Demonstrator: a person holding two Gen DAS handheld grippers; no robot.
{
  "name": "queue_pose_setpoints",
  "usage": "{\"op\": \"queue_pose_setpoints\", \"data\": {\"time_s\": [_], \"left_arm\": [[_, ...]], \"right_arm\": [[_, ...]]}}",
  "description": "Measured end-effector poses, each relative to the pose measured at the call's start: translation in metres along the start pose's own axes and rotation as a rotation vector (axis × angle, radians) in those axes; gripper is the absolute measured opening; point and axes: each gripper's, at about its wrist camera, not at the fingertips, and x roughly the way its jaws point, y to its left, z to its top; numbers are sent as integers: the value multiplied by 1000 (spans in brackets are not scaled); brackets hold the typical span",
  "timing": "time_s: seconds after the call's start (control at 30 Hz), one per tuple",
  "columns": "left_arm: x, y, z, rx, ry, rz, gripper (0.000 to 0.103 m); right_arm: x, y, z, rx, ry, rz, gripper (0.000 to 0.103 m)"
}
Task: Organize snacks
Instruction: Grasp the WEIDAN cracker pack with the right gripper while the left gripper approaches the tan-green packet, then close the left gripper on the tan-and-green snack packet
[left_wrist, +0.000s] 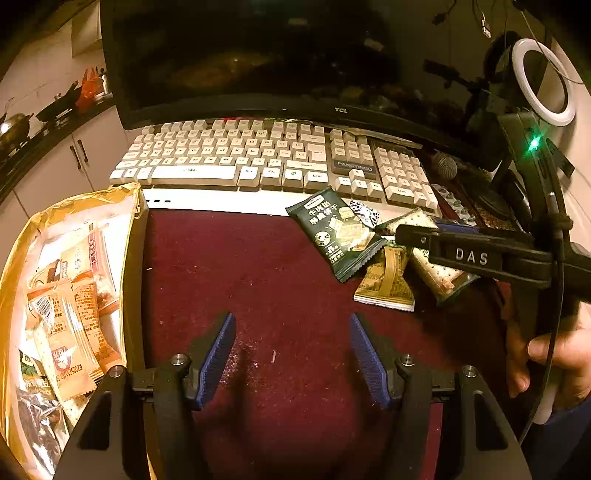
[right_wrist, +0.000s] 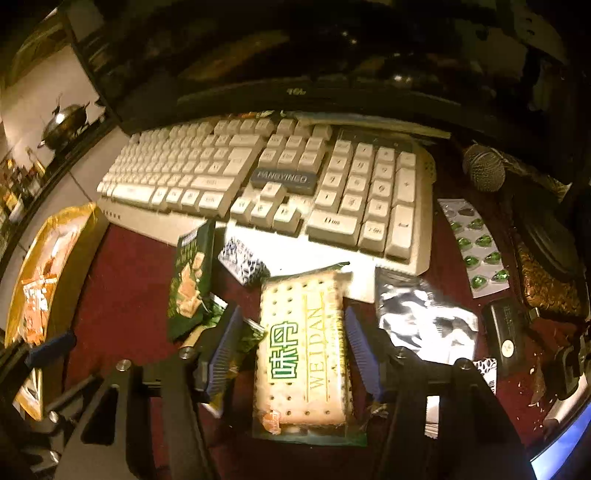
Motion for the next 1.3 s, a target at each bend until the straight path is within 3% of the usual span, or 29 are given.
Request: {"op": "queue_pose_setpoints", "data": {"time_s": [0.2,0.47,0.53,0.6,1.03,1.1,1.17,1.3], "left_arm": [[0,5,2,-17,0,2,67],[3,3,1,16,9,-9,67],[9,-3,0,50,15,-16,71],[14,-9,1,77,19,-23,75],[49,-27,11,114,57,-27,75],[49,-29,9,126,52,-24,67],[45,-34,6,150,44,-23,51],[43,-42,3,196,33,12,45]], "right_arm": [[7,22,-4,-74,46,135,60],[8,23,-7,-80,57,70,60],[9,21,-6,-73,57,62,59],[8,13,-5,-52,54,56,47],[4,-2,-6,38,46,105,47],[3,-2,-7,38,46,105,47],[3,-2,-7,39,46,105,47],[5,-1,-7,38,46,104,47]]}}
